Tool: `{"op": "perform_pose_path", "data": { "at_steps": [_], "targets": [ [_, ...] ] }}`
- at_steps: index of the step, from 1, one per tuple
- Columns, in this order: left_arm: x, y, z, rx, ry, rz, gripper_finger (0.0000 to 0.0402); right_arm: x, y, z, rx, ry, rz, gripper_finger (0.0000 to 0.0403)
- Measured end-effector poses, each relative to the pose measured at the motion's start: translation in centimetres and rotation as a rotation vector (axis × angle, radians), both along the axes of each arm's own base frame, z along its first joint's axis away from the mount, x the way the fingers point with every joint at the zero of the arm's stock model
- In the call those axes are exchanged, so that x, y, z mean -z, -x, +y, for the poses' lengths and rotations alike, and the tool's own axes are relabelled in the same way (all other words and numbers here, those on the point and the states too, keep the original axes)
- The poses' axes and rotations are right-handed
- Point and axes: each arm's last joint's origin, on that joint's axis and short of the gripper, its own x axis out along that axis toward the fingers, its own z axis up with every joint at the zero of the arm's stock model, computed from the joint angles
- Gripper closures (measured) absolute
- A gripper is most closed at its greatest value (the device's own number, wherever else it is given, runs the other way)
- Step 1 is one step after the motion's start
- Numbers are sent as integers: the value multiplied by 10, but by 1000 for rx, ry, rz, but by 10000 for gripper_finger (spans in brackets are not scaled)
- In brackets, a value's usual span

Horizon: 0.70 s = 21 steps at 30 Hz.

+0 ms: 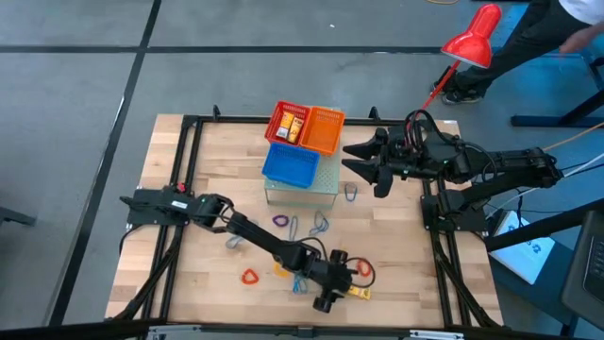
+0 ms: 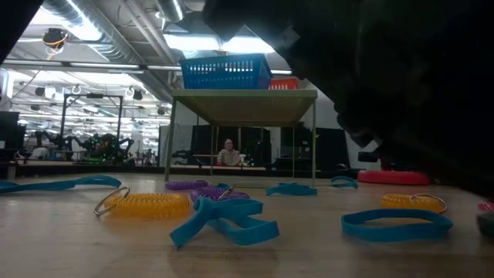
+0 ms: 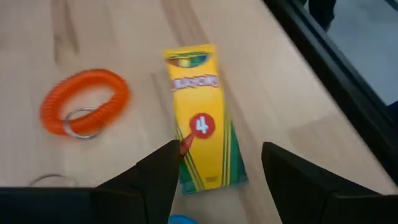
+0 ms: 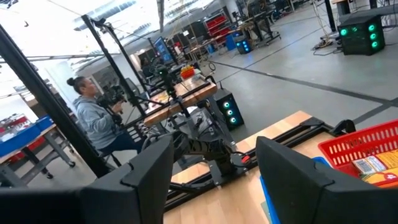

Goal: Pick & Place Office Desk Supplies
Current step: Put the crayon box into the red basket on the shelf

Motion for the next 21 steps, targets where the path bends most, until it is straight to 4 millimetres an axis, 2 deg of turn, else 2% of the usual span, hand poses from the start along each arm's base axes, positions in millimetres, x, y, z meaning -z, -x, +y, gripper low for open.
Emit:
{"op": "perform_pose_path", "data": {
  "at_steps": [7, 13, 21],
  "targets": [
    [10, 0, 6, -109, -2, 51, 180, 0, 0, -1, 5, 3, 1, 172],
    [10, -4, 15, -216, 94, 87, 180, 0, 0, -1, 5, 2, 0, 172],
    [6, -3, 4, -98, 46, 13, 180, 0, 0, -1, 5, 7, 1, 172]
  ]
}}
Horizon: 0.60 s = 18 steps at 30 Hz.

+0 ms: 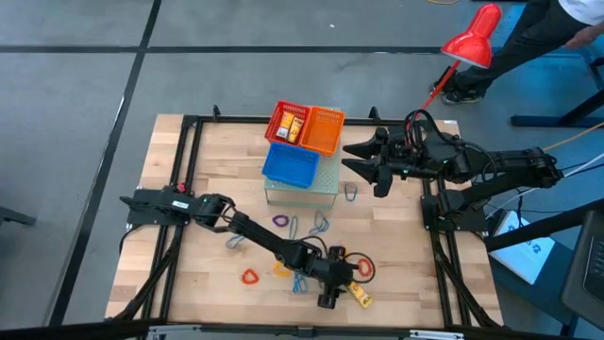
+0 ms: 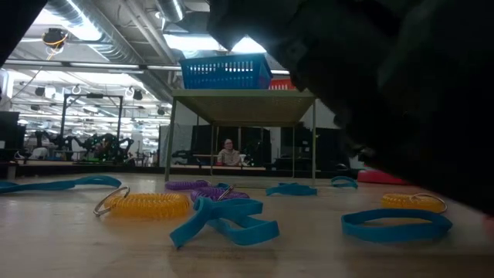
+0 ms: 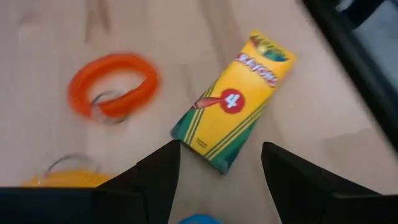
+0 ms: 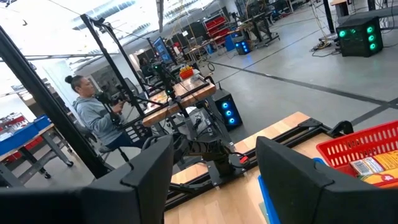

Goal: Pick & Place Office Desk Supplies
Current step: Put the crayon box into the red basket on the shelf

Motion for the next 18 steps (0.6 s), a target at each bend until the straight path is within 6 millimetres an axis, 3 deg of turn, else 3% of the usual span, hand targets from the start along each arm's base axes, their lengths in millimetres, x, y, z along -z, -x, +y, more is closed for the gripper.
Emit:
{"op": "perform_pose_path", "data": {
  "at_steps": [6, 18],
  "targets": [
    [-2, 2, -5, 63, -77, -37, 180, 2, 0, 0, 0, 3, 20, 172],
    [-22, -2, 7, 92, -95, -92, 180, 3, 0, 1, -23, -16, 25, 172]
  ]
}}
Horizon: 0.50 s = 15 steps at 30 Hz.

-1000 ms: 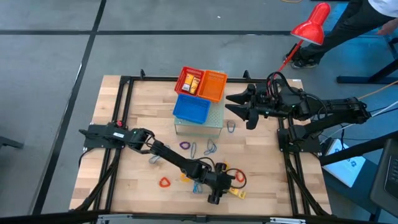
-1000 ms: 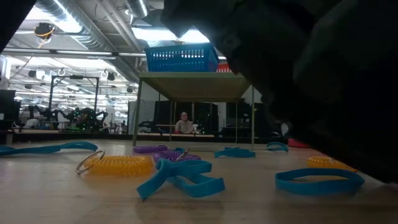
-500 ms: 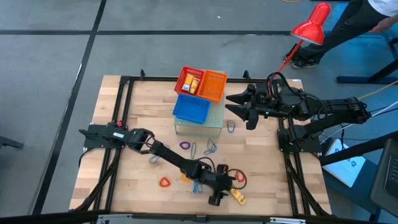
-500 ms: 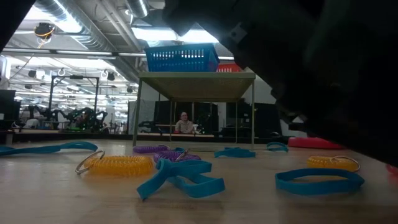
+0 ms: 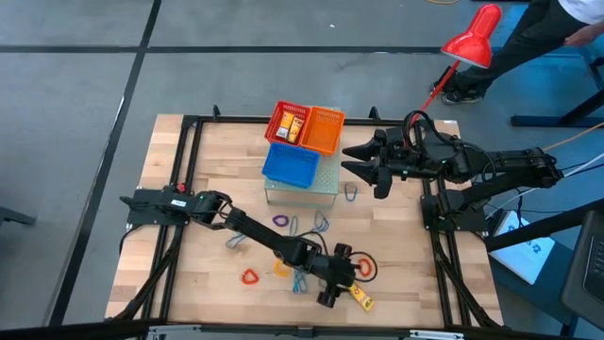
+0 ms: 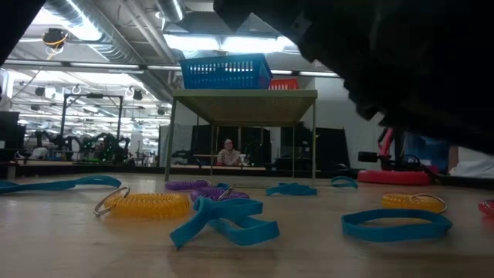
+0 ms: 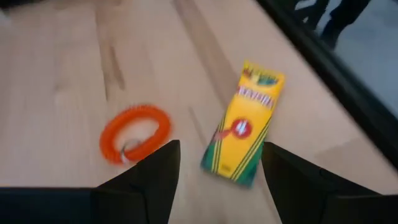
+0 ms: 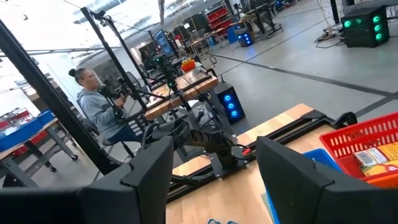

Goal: Pick & Place Office Desk Supplies
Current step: Put the crayon box into the red basket on the shelf

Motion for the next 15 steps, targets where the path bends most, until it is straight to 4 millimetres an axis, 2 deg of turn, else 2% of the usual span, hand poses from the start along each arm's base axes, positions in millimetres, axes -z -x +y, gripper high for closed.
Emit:
{"op": "perform_pose_path", "data": {
  "at_steps": [8, 15],
  "targets": [
    [0, -1, -6, 81, -14, -31, 176, 0, 0, 0, -2, -3, -1, 172],
    [0, -9, 12, 91, -46, -61, 161, 0, 0, -3, 11, -18, -5, 172]
  ]
}}
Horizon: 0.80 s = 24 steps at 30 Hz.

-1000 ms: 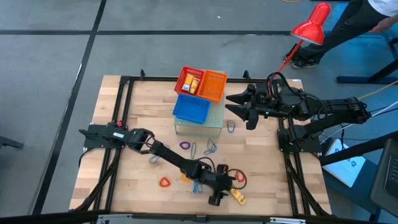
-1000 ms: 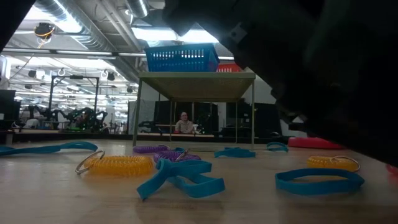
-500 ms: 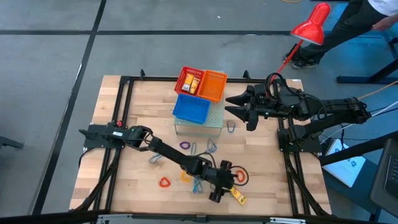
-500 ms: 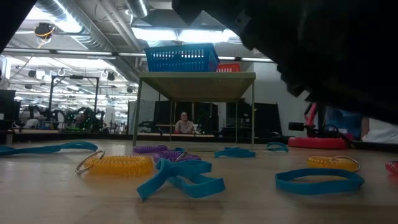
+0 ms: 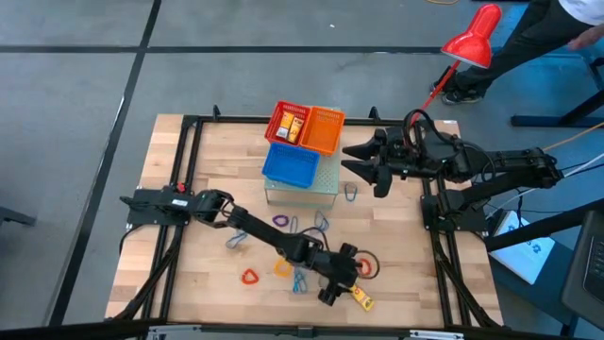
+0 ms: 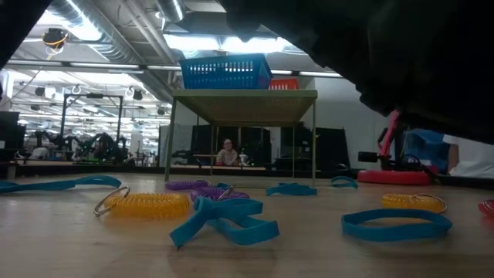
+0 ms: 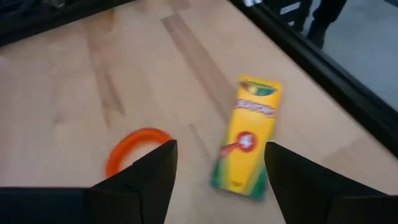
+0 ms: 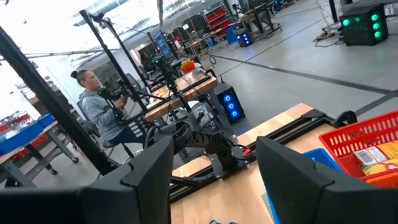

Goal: Pick & Place Office Desk Supplies
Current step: Put the crayon box into the red basket on the shelf

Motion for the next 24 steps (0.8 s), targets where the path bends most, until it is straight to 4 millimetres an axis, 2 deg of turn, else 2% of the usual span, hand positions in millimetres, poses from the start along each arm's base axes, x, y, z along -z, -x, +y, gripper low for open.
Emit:
{"op": "perform_pose_path", "data": {
  "at_steps": [5, 10, 20, 24],
  "targets": [
    [7, -5, 11, 41, 40, 13, 161, -1, 0, -3, 12, -3, -8, 172],
    [5, -7, 11, 74, 42, -12, 164, -1, 0, -4, 21, -5, -9, 172],
    [21, -3, -5, 105, 30, 4, 164, 2, -6, -9, 21, -16, 1, 172],
    [36, -5, -7, 79, 68, 43, 164, 7, -12, -11, 28, -14, 25, 172]
  ]
}}
